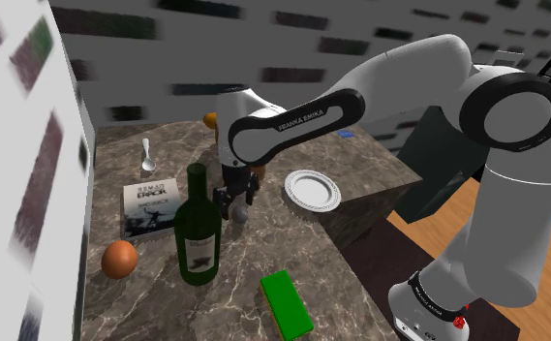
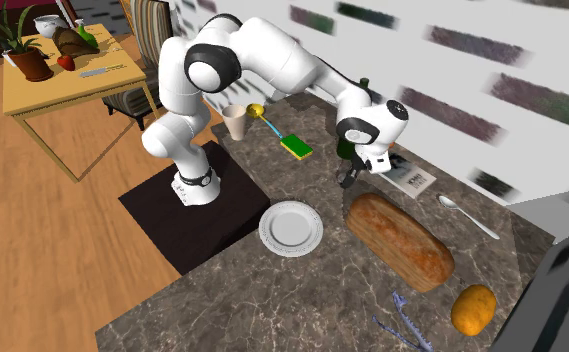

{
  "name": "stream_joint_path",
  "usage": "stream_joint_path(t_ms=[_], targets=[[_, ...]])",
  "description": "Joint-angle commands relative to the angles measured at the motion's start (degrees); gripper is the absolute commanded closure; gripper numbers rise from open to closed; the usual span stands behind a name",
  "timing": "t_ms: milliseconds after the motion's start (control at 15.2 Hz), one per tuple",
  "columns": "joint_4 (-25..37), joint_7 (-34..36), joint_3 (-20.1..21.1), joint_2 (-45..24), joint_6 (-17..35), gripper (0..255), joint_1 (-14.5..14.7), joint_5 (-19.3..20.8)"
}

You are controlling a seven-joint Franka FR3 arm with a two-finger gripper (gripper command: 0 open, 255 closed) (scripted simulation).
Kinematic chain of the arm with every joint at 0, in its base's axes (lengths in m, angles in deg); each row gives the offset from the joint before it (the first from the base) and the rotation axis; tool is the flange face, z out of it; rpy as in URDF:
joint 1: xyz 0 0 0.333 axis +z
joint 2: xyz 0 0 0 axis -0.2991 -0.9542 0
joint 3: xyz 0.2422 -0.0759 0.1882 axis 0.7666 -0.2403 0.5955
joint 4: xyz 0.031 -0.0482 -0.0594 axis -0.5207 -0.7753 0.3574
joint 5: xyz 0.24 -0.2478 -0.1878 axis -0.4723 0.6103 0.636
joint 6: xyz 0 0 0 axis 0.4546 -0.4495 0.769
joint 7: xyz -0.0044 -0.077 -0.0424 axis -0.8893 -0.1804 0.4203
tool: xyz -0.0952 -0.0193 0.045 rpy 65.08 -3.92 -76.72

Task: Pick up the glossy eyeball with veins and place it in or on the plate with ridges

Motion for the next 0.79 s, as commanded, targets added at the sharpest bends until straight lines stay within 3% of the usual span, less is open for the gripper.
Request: stream_joint_path(t_ms=[0, 462, 528, 726], targets=[[-0.55, 0.01, -0.03, -0.30, 0.83, 0, 0.05, 0.06], [-0.54, 0.02, -0.03, -0.30, 0.82, 0, 0.05, 0.06], [-0.54, 0.02, -0.03, -0.30, 0.82, 255, 0.05, 0.06], [-0.54, 0.02, -0.03, -0.30, 0.82, 255, 0.05, 0.06]])
